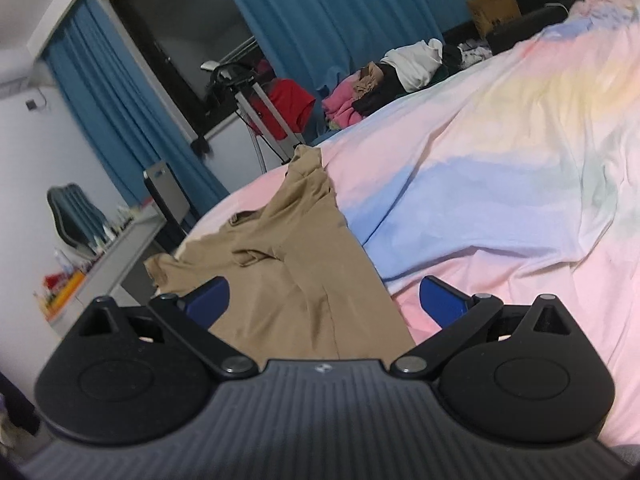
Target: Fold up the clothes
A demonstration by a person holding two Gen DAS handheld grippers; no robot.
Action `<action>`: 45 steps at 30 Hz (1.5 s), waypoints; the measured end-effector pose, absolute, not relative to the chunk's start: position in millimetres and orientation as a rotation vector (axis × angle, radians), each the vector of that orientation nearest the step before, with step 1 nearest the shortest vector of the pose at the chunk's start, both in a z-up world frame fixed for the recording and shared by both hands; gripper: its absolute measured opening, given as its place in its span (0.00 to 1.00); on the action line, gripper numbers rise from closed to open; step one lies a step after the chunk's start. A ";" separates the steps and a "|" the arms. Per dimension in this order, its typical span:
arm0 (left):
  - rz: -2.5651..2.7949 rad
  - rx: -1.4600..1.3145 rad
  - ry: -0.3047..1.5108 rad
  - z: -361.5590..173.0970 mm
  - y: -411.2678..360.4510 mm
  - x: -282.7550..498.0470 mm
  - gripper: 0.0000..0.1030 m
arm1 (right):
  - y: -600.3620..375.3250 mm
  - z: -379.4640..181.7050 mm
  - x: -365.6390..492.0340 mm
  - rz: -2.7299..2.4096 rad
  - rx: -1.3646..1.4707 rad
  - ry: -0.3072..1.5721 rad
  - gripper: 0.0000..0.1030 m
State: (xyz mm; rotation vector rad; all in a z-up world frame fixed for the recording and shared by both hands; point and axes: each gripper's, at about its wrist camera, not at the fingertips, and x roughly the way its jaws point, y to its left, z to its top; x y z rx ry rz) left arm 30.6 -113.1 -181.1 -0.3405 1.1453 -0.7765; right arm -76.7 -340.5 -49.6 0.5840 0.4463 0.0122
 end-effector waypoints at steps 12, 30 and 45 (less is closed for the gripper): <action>-0.862 -0.516 1.021 -106.2 -69.3 19.7 0.00 | -335.7 -52.4 -74.3 0.005 0.535 0.482 1.00; -0.627 -0.327 1.099 -119.6 -32.6 20.8 0.12 | -318.5 -44.5 -60.8 -0.016 0.431 0.528 1.00; -0.397 -0.534 0.916 -94.3 -27.5 149.8 0.62 | -289.8 -37.9 26.2 -0.079 0.349 0.384 1.00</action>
